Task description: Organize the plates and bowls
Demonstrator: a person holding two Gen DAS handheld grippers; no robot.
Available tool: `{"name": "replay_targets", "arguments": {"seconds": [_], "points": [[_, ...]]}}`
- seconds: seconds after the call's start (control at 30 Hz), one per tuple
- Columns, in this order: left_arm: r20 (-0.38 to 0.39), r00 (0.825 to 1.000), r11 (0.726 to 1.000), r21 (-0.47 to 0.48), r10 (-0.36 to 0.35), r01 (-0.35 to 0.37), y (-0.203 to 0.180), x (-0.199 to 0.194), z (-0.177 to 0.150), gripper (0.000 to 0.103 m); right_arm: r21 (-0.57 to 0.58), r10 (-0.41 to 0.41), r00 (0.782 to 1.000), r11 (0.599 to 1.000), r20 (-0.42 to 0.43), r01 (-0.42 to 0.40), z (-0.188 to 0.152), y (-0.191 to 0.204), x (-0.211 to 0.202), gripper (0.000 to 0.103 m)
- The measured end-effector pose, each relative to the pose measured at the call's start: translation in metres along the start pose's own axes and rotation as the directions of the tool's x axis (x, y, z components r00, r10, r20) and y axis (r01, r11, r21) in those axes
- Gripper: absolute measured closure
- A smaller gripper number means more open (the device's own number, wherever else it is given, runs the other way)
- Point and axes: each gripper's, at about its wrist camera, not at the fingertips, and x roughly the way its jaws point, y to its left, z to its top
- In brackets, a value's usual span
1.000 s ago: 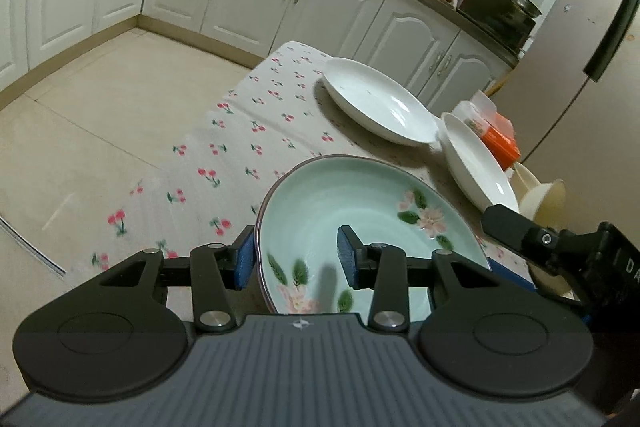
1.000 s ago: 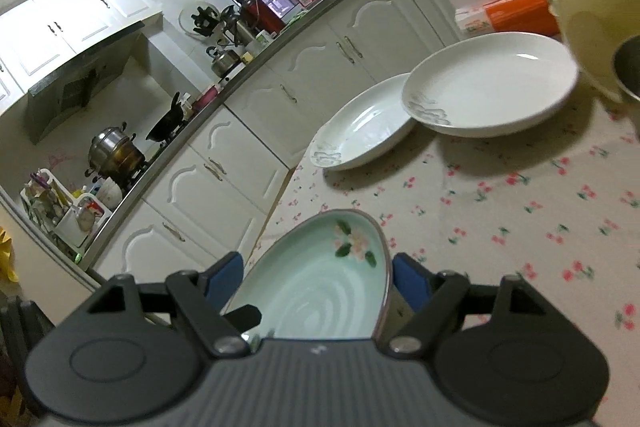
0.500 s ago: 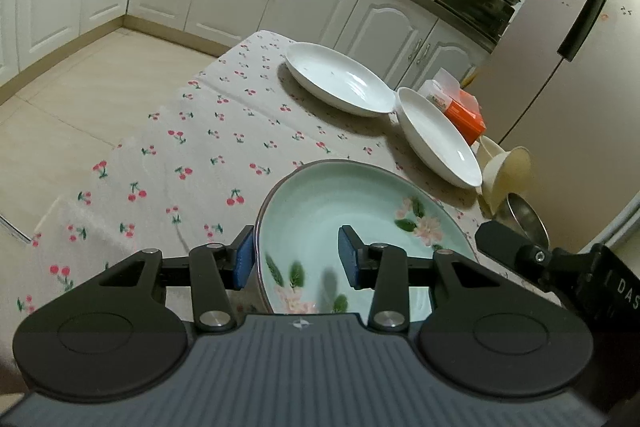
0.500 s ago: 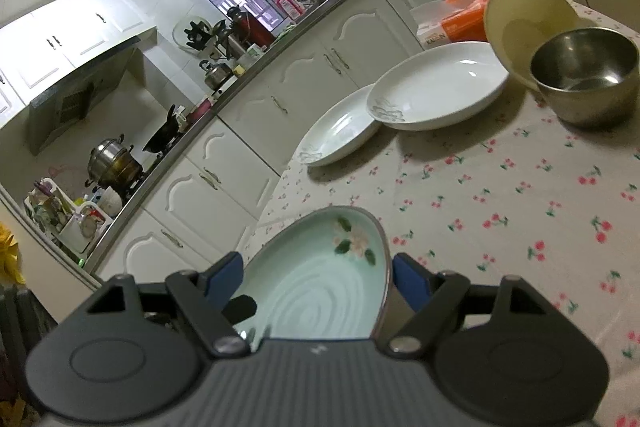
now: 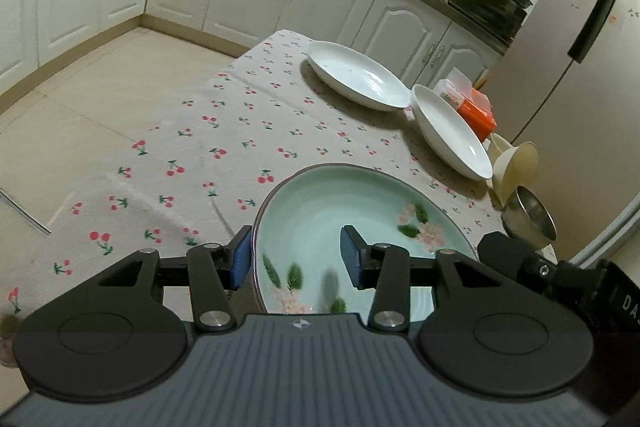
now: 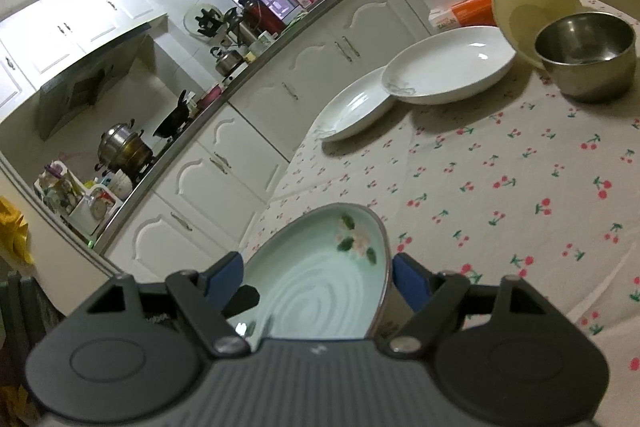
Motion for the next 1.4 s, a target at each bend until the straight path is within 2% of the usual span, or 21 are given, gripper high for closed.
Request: {"name": "replay_targets", "arguments": {"seconds": [0.33, 0.53, 0.87, 1.1, 1.4], "points": [[0.036, 0.999, 0.998, -0.047, 0.038, -0.036, 0.036, 0.017, 0.016, 0.051, -0.032, 0.013, 0.998, 0.999, -0.054, -0.015, -0.01, 0.015, 0.027, 0.021], [0.027, 0.998, 0.996, -0.08, 0.051, -0.049, 0.047, 0.033, 0.017, 0.051, -0.052, 0.022, 0.998, 0.998, -0.056, -0.025, -0.007, 0.024, 0.038, 0.021], [0.025, 0.998, 0.995, -0.087, 0.05, -0.047, 0.051, 0.037, 0.016, 0.051, -0.054, 0.013, 0.998, 0.998, -0.057, -0.016, -0.005, 0.026, 0.048, 0.021], [0.03, 0.998, 0.995, -0.086, 0.056, -0.053, 0.05, 0.024, 0.01, 0.049, -0.063, 0.007, 0.998, 0.998, -0.063, -0.011, -0.007, 0.03, 0.052, 0.021], [0.039, 0.998, 0.996, -0.085, 0.038, -0.035, 0.049, 0.02, 0.006, 0.044, -0.06, 0.013, 0.997, 0.998, -0.071, -0.017, -0.006, 0.03, 0.053, 0.019]]}}
